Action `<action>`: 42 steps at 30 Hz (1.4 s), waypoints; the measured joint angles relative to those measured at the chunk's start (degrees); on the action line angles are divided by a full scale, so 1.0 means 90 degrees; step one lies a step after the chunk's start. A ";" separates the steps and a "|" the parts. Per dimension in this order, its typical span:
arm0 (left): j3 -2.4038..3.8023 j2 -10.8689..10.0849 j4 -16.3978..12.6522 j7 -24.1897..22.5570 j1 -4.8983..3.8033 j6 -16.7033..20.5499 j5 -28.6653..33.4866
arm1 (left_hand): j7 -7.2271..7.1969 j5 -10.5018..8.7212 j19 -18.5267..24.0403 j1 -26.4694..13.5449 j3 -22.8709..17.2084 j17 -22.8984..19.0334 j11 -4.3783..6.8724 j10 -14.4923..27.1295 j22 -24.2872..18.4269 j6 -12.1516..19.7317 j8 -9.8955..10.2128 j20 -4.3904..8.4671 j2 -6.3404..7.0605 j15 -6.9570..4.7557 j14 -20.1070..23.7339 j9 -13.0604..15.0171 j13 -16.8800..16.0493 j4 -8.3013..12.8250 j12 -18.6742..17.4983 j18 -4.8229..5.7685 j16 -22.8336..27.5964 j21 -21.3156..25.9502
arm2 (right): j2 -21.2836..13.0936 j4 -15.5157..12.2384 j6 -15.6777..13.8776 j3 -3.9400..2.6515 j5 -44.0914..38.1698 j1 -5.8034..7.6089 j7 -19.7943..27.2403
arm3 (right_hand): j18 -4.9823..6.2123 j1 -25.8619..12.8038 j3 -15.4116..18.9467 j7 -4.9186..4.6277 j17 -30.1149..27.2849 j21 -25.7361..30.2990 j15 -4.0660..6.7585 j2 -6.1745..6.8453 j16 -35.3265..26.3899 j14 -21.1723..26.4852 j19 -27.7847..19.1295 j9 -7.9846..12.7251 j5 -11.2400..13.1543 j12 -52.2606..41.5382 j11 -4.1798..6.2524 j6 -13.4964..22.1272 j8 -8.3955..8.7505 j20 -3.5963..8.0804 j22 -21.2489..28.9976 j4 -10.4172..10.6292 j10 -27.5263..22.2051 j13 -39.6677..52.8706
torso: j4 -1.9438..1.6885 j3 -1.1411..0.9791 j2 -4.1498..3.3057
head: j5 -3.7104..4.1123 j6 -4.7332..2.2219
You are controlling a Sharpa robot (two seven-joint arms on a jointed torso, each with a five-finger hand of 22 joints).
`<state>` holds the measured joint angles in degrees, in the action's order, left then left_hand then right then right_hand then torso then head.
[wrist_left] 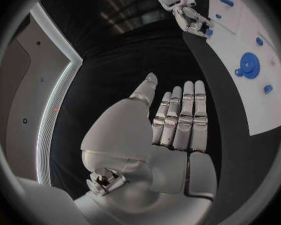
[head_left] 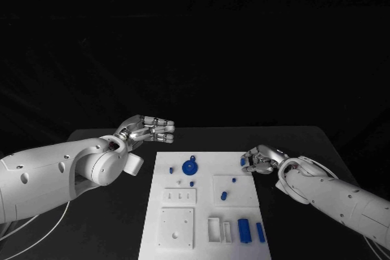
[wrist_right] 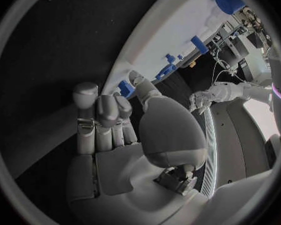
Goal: Assemble the parts on the task board
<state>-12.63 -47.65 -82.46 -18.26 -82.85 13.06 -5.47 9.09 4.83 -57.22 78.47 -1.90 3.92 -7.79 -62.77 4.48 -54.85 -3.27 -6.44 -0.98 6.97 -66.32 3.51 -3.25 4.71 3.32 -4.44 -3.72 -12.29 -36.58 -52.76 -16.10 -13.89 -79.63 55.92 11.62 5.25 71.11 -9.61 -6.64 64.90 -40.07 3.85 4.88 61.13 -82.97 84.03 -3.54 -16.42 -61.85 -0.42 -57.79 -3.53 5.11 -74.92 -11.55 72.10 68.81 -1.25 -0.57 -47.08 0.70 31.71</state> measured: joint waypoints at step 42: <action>0.0000 0.0001 -0.0020 0.0014 0.0000 -0.0005 -0.0012 | 0.0000 0.0000 0.0000 0.0000 0.0000 -0.0001 0.0000 0.0000 0.0000 0.0000 0.0000 0.0000 0.0000 0.0000 0.0000 0.0000 0.0000 0.0000 0.0000 0.0000 0.0000 0.0000 | 0.0182 0.0123 -0.0226 -0.0001 0.0045 -0.0002 -0.0099 | -0.0043 -0.0158 -0.0886 0.0230 0.0058 -0.0097 0.0027 -0.0158 0.0044 -0.0073 0.0000 -0.0015 0.0715 -0.0054 0.0084 -0.0864 0.0001 0.0000 0.0002 -0.0199 0.0098 0.0058 | 0.0004 -0.0010 0.0004 | -0.0010 -0.0007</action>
<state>-12.63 -47.64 -82.65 -18.14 -82.85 13.01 -5.57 9.09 4.83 -57.22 78.48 -1.89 3.91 -7.80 -62.77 4.48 -54.85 -3.27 -6.44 -0.98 6.97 -66.32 3.51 -3.25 4.71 3.32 -4.44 -3.72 -12.29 -34.94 -51.66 -18.14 -13.89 -79.23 55.90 10.73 4.87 69.69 -17.59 -4.57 65.42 -40.94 4.10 3.46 61.52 -83.62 84.03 -3.68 -9.98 -62.33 0.33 -65.57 -3.52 5.11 -74.91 -13.35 72.98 69.33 -1.21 -0.66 -47.04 0.61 31.65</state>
